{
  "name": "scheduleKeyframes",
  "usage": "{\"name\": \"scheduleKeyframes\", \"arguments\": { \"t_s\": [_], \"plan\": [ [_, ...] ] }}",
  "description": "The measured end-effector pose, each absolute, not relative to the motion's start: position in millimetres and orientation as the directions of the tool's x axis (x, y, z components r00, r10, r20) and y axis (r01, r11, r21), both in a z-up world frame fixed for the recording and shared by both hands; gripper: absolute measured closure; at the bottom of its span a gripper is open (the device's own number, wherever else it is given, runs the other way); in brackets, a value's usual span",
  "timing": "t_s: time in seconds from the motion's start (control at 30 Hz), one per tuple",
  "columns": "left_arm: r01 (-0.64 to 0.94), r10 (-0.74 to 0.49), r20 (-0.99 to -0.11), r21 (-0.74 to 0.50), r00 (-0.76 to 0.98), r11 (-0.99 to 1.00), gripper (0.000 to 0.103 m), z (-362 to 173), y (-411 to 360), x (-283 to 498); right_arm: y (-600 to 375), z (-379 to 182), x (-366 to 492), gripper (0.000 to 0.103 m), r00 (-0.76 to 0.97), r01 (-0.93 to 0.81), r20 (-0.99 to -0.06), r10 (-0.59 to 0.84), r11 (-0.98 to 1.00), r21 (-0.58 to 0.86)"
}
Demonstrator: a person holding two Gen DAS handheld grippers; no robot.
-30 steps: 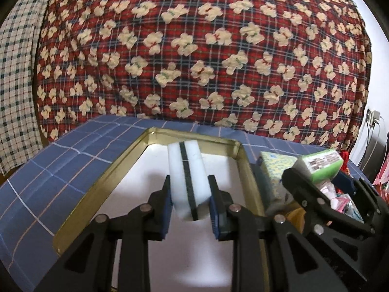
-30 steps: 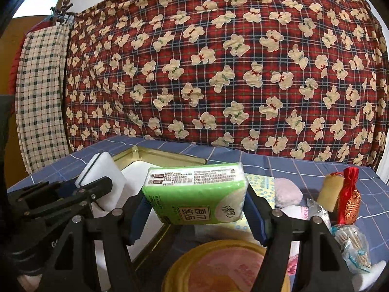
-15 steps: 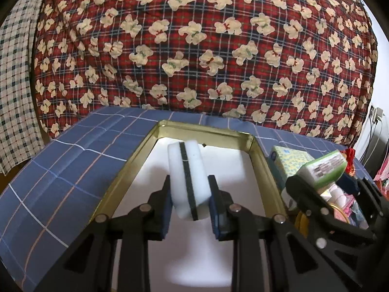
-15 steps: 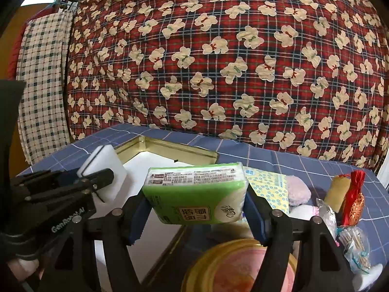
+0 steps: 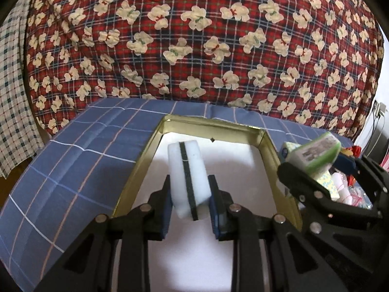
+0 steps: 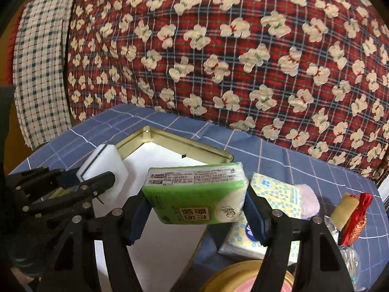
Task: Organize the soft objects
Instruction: 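Carry the sponge over the gold tray while the right tool carries the green pack there, then open the left tool over the tray while the right tool drops the green pack in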
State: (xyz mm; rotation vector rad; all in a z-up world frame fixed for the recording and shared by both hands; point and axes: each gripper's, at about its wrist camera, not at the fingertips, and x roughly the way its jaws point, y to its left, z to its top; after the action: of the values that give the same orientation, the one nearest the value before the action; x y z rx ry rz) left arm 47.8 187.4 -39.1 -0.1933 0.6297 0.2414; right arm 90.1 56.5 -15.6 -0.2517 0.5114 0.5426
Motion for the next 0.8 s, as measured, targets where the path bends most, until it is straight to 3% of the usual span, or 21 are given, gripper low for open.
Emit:
{"name": "scheduleKeyframes", "arguments": {
  "t_s": [0.47, 0.8],
  "plan": [
    [-0.267, 0.142, -0.680, -0.082, 0.719, 0.960, 0.077, -45.6, 196.8, 66.2, 79.5, -23.3, 125.8, 0.031, 0.647, -0.569, -0.661, 0.381, 0.818, -0.084],
    [-0.257, 0.154, -0.694, -0.047, 0.704, 0.965, 0.071, -44.0, 198.2, 70.3, 84.5, -25.3, 138.1, 0.027, 0.634, -0.555, -0.688, 0.353, 0.827, -0.087]
  ]
}}
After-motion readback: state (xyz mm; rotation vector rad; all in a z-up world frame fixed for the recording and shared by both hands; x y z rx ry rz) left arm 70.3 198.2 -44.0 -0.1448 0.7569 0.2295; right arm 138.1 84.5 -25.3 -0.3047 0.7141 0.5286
